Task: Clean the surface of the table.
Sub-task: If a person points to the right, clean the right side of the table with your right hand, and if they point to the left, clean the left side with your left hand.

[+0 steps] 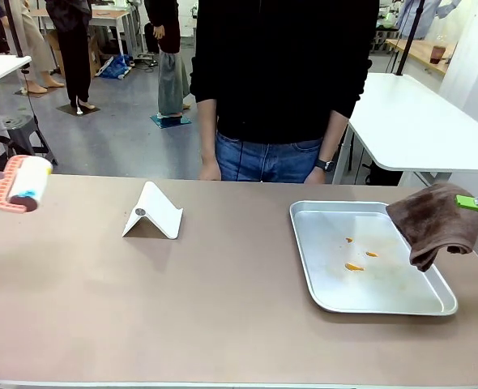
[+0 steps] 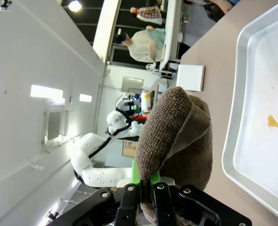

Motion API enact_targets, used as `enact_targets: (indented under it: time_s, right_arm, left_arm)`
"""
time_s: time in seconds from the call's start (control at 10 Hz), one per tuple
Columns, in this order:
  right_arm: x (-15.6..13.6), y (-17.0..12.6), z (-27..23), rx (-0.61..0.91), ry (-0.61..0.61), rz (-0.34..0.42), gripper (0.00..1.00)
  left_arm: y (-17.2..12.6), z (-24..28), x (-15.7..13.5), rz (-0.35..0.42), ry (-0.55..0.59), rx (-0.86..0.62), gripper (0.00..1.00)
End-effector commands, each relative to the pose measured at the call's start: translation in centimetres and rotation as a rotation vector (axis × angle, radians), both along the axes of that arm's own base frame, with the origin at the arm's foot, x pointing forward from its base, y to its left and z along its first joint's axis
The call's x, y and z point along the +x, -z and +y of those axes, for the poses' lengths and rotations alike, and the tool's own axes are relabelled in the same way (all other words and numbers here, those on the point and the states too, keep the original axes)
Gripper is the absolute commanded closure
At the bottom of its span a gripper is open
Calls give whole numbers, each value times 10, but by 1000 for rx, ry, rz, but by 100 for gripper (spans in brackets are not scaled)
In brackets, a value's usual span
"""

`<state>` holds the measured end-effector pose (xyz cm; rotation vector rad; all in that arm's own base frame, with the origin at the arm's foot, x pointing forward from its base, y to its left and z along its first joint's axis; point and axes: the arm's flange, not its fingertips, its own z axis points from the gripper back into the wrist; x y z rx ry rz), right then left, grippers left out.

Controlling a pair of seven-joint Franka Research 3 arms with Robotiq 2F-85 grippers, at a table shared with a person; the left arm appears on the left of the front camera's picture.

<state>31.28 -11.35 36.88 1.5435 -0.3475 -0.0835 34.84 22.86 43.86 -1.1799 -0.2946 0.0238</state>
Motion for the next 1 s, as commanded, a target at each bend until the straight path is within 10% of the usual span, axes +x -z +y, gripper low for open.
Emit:
enact_targets:
  time_s: [0.0,0.3,0.9]
  right_arm:
    - [-2,-2,0,3,-12,-8,99]
    - [-2,-2,0,3,-12,-8,99]
    - [-2,-2,0,3,-12,-8,99]
  left_arm:
    - [5,15,-43,-35,-99,-90,78]
    - [24,35,-95,-21,-46,-178,78]
    - [26,35,-99,1,-78,-178,78]
